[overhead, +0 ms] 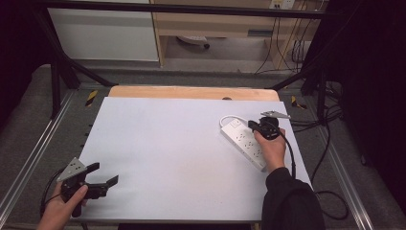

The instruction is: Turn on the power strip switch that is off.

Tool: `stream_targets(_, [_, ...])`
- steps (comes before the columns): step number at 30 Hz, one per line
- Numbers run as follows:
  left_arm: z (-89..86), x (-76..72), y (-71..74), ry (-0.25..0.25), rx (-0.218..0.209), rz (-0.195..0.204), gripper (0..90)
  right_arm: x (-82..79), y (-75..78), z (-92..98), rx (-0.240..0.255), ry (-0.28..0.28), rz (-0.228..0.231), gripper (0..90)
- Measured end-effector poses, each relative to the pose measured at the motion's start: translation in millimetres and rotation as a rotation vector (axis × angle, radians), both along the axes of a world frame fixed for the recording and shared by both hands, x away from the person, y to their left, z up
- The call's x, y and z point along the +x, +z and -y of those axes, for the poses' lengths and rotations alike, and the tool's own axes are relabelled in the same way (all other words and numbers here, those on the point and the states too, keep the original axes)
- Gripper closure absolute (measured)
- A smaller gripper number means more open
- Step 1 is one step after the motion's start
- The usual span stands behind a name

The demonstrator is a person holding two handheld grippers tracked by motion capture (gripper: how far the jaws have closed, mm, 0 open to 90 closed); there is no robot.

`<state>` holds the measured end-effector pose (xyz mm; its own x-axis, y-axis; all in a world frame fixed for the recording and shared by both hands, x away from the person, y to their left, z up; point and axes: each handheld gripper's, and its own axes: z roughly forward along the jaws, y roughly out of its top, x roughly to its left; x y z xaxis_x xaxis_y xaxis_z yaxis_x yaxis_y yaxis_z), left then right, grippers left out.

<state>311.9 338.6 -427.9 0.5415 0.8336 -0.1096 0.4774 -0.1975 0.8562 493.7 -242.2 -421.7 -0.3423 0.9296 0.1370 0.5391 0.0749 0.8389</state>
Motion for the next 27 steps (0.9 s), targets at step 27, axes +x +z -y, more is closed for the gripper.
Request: stream_targets(27, [0.5, 0.2, -0.9, -0.004, 0.007, -0.006, 6.3, 6.0, -11.2, -10.1, -0.024, 0.005, -0.085, 90.0])
